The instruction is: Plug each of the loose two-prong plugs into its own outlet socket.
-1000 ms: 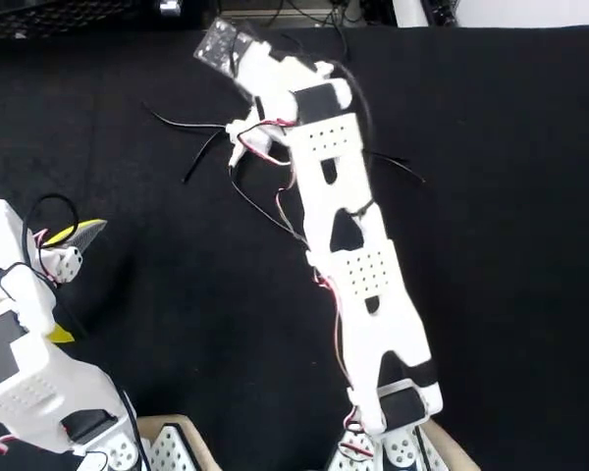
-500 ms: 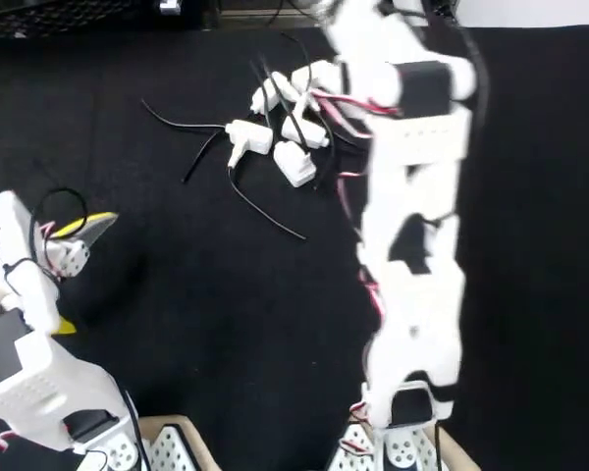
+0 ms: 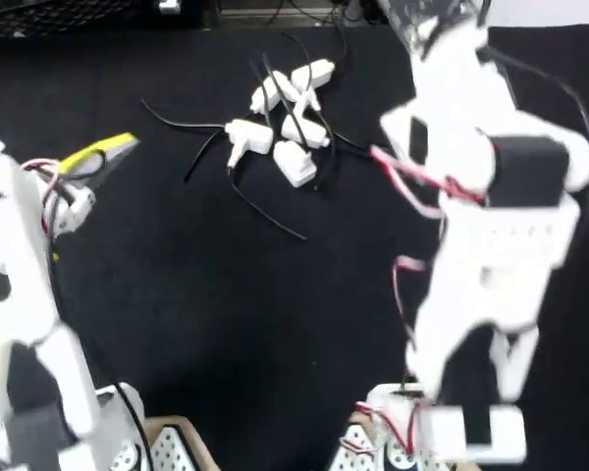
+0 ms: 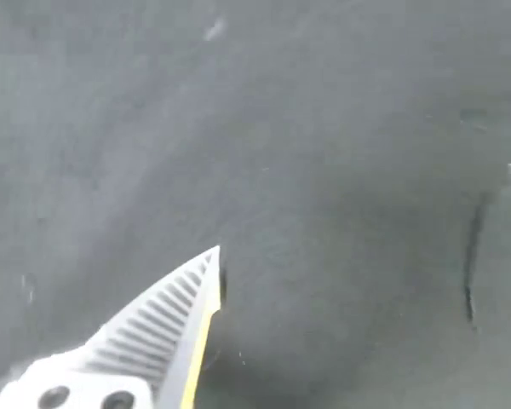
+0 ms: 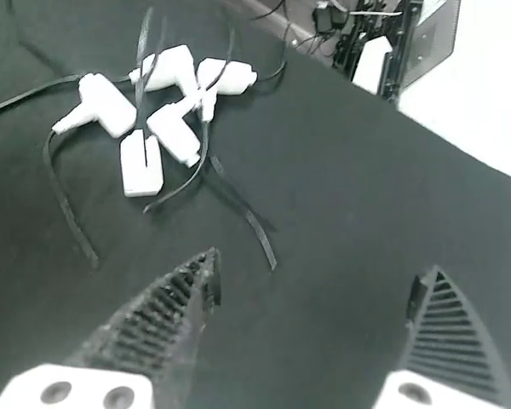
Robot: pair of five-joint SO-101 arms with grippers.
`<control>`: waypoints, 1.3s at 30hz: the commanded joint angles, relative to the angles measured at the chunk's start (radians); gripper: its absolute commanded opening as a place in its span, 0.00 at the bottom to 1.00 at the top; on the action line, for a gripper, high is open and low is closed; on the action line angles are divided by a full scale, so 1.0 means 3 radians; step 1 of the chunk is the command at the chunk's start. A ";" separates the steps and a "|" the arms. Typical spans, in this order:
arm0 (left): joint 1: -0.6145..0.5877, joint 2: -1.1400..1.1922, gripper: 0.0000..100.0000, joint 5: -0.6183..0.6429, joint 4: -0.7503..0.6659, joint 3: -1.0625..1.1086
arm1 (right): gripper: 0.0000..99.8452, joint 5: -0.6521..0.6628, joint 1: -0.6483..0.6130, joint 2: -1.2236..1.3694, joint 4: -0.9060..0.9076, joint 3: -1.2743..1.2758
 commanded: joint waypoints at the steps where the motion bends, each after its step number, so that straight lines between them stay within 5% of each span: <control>1: 0.0253 -0.1002 0.71 -0.0481 0.0046 -0.0018 | 0.34 -0.0097 0.0041 -0.0662 0.0061 0.0642; 16: 0.0279 -0.3734 0.71 -0.0634 -0.0281 0.2176 | 0.34 -0.1074 0.0036 -0.3133 -0.0552 0.3746; 21: 0.0427 -0.4746 0.71 -0.1069 -0.0532 0.2647 | 0.34 -0.1120 0.0041 -0.4217 -0.0859 0.4370; 30: 0.0524 -0.4675 0.71 -0.1146 -0.0481 0.2938 | 0.34 -0.1095 0.0041 -0.5403 -0.0701 0.4856; 39: 0.0550 -0.4664 0.71 -0.1151 -0.0501 0.2984 | 0.34 -0.1110 0.0031 -0.5465 -0.0506 0.5194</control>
